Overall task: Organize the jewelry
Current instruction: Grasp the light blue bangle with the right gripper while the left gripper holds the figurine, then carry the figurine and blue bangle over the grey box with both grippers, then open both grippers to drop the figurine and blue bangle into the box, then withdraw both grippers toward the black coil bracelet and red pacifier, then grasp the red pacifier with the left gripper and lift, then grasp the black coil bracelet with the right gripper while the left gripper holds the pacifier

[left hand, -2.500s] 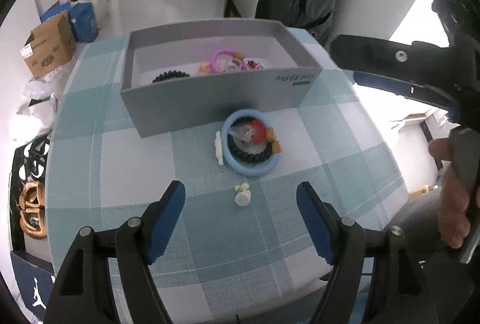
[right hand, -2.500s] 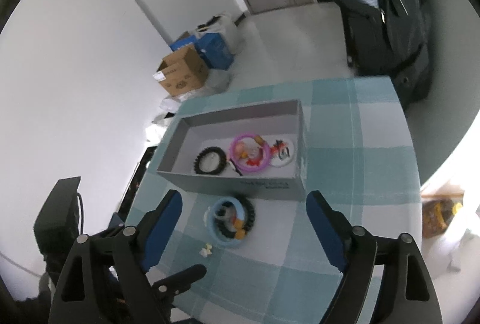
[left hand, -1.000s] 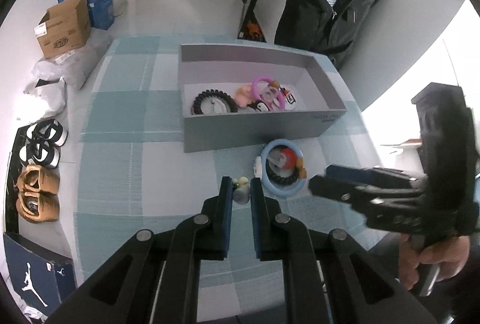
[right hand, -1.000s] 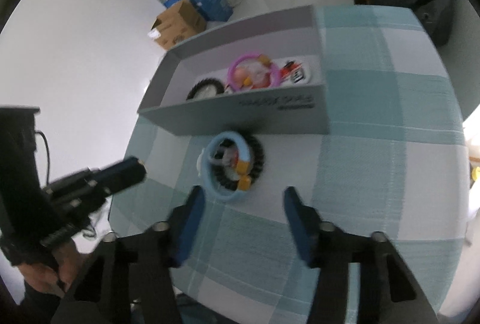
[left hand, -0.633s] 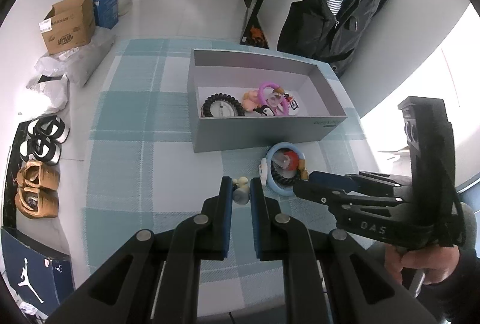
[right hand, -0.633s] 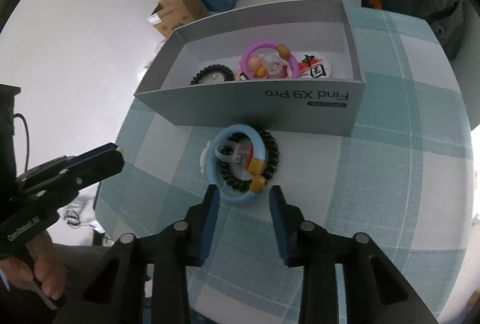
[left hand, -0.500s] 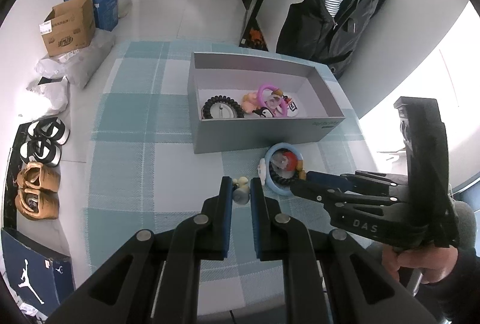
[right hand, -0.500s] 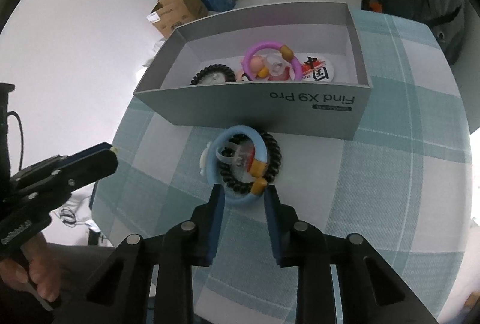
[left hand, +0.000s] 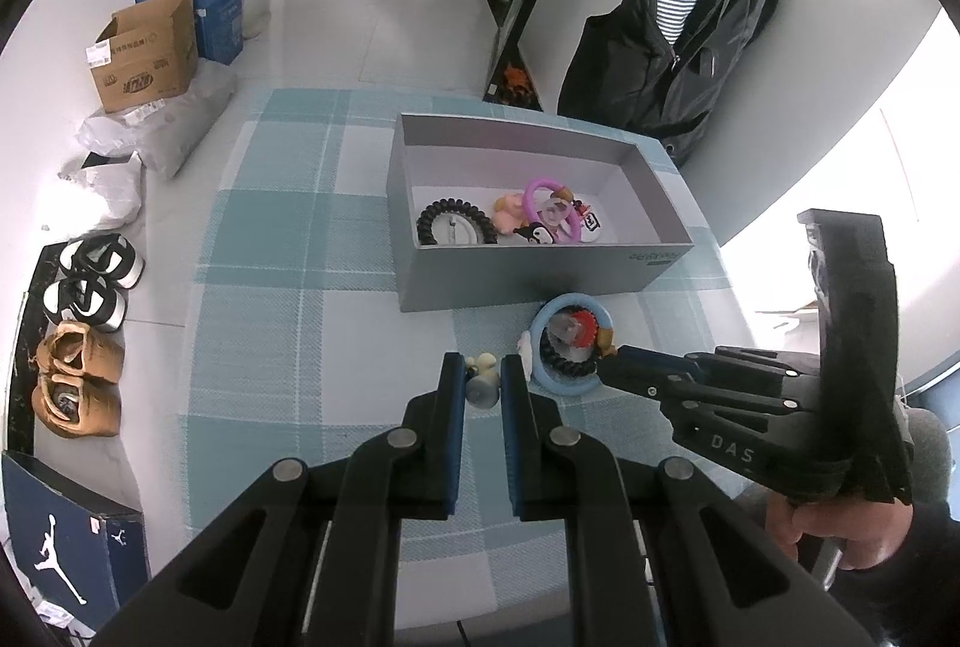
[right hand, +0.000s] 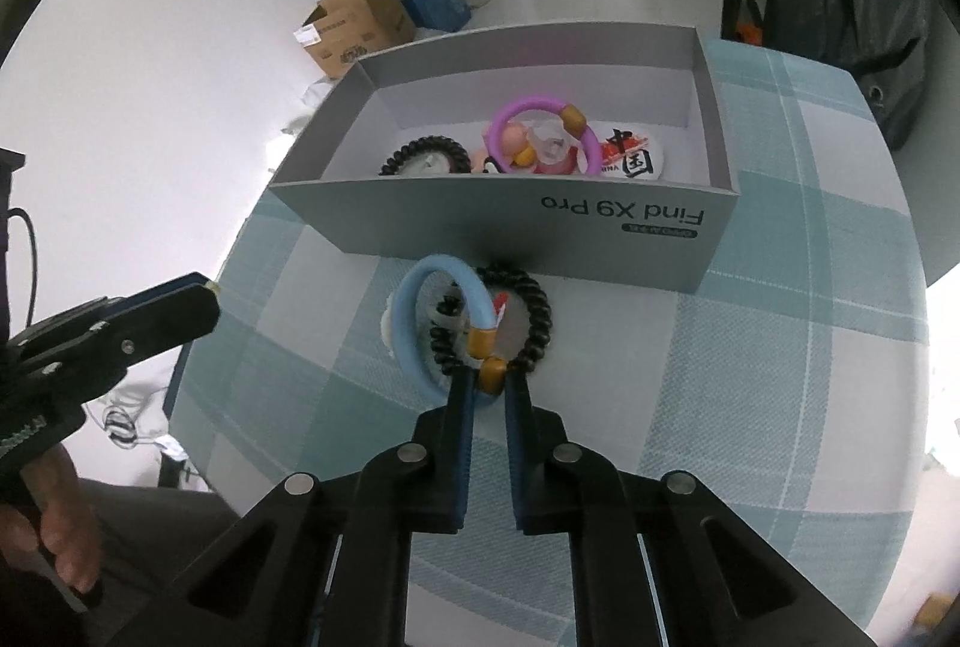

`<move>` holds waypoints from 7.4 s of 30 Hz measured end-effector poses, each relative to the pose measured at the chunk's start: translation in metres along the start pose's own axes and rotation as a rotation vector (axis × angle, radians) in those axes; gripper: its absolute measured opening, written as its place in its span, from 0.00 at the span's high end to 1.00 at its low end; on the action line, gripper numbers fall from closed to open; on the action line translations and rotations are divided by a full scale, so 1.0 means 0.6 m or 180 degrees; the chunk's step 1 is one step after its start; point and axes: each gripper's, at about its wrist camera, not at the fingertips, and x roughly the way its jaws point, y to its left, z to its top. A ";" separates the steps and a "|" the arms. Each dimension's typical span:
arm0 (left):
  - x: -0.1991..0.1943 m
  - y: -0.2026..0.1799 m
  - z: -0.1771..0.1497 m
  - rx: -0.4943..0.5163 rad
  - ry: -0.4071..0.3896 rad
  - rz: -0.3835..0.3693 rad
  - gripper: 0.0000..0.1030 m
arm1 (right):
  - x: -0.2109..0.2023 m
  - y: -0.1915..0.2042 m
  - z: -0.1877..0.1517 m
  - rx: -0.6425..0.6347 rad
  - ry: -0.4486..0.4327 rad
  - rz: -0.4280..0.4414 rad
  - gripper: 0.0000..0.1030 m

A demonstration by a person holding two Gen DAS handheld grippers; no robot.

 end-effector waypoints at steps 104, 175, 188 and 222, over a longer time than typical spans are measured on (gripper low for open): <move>0.064 -0.001 0.138 -0.0608 -0.0257 -0.0541 0.32 | -0.048 -0.090 0.138 0.0811 -0.0513 0.0834 0.50; 0.117 -0.094 0.022 0.0408 0.0308 -0.0008 0.78 | -0.111 -0.143 0.023 0.0578 -0.0500 0.0452 0.20; 0.104 -0.050 0.012 0.0005 0.0565 -0.0729 0.79 | -0.053 -0.123 0.014 0.0517 -0.0128 0.0378 0.20; 0.034 0.043 0.031 -0.0472 0.0120 -0.0423 0.79 | 0.023 0.080 -0.047 -0.1514 -0.0018 -0.0515 0.58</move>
